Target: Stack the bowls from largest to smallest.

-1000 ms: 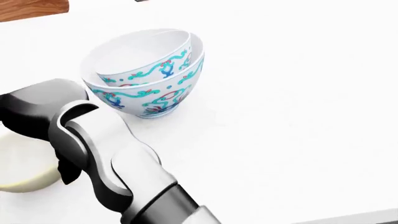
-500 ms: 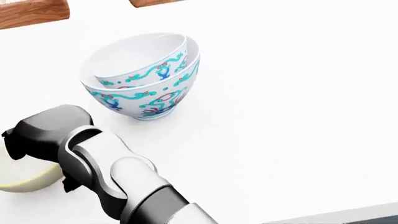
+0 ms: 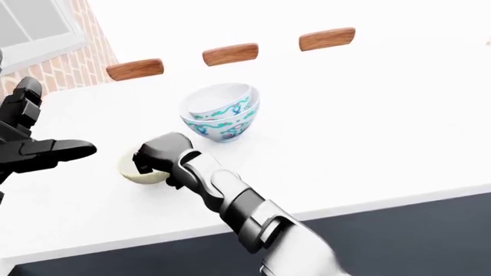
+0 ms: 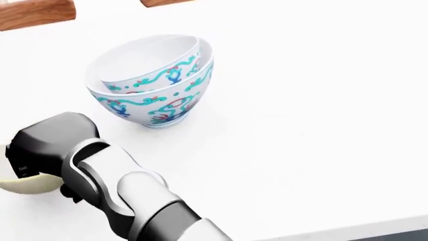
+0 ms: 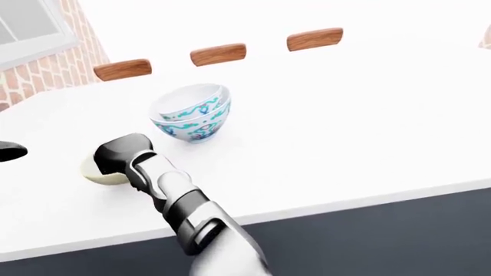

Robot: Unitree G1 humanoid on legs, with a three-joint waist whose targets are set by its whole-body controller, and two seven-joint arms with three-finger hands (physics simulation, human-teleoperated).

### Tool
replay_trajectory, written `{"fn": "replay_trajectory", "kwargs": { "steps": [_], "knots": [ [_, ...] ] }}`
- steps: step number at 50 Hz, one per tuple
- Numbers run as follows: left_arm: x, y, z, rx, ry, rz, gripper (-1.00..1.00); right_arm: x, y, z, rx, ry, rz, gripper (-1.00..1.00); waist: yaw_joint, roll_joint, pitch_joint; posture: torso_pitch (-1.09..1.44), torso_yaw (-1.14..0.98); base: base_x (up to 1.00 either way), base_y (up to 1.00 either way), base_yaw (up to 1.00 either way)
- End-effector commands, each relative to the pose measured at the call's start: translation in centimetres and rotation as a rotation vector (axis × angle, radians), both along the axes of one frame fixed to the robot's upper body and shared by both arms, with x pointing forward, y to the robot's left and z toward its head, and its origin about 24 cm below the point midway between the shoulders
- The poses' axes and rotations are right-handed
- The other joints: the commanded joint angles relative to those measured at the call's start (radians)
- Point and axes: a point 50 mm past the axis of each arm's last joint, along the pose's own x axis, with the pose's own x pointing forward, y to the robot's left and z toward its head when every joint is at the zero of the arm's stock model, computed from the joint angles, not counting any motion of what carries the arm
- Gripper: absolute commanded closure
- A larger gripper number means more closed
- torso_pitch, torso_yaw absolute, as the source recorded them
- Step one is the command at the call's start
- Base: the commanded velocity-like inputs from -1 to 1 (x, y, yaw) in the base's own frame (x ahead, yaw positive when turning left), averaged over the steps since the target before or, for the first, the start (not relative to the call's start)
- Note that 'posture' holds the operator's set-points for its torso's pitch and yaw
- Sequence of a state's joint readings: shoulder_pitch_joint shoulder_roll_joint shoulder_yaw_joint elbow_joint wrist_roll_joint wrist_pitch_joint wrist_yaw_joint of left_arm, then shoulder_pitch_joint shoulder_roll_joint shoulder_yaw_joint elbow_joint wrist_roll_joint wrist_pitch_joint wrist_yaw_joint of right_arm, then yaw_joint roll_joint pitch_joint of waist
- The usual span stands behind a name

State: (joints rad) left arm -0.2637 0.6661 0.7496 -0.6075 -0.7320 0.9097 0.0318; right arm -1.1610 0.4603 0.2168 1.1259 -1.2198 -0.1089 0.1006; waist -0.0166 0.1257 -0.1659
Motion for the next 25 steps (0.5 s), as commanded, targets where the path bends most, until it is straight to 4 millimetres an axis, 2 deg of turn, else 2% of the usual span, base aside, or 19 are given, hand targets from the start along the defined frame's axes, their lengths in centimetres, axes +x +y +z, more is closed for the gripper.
{"fn": "replay_trajectory", "kwargs": {
  "steps": [1,3,15,25],
  "knots": [
    [-0.5,0.0,1.4,0.034,-0.069,0.013,-1.0,-0.1,0.4,1.2,0.006,-0.024,0.014,0.95,0.0,0.008,-0.009,-0.24,0.0,0.0,0.0,0.0],
    [-0.6,0.0,1.4,0.035,-0.07,0.013,-1.0,-0.1,0.5,1.9,0.019,-0.034,0.013,1.0,0.001,0.008,-0.009,-0.24,0.0,0.0,0.0,0.0],
    [-0.8,0.1,1.6,0.034,-0.072,0.015,-1.0,0.0,0.7,4.0,0.06,-0.078,0.011,1.0,-0.002,0.003,-0.007,-0.24,0.0,0.0,0.0,0.0],
    [-0.8,0.2,1.6,0.035,-0.074,0.017,-1.0,0.6,0.6,7.0,0.158,-0.165,-0.024,1.0,-0.005,0.001,-0.001,-0.24,0.0,0.0,0.0,0.0]
  ]
}}
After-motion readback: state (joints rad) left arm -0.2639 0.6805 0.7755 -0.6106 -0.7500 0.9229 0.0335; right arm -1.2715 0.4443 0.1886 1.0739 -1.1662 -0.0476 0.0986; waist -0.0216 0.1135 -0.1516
